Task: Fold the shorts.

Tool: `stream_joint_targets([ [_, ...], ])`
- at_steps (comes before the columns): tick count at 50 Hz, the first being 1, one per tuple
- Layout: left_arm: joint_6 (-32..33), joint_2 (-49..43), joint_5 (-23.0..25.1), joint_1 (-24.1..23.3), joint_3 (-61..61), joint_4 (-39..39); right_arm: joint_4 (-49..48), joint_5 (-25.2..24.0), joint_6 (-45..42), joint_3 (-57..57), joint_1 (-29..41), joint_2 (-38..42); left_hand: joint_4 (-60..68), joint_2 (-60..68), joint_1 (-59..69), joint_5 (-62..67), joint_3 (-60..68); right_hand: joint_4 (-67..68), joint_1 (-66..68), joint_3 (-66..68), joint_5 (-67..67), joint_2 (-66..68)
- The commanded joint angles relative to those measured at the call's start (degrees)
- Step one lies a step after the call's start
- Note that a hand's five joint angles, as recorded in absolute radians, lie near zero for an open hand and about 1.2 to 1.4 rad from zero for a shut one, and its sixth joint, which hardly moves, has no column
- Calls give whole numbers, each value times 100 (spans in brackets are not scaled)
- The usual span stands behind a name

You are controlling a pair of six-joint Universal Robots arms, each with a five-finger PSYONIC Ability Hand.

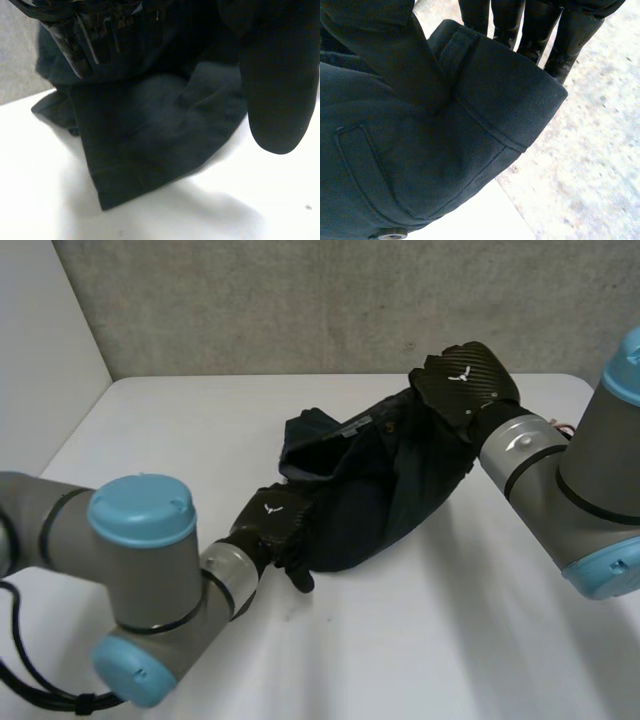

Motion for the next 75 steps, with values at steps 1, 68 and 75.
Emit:
stream_joint_targets([
  [1,-274,-769,-210,-117,834,-473,2,224,453,269,-67,-389,256,275,302,176,222,1251,2511,1225,1558,1320],
  [68,2056,188,-623,-363,1204,-1203,2111,-681,-206,1341,-1473,-854,6830,6850,6877,6751,6797,-4494,-3234,-4520,-4187,-4426],
  [75,2056,311,-641,-398,1212,-1212,2173,-787,-127,1587,-1280,-1550,6830,6850,6877,6751,6797,-4361,-3102,-4387,-4055,-4293],
])
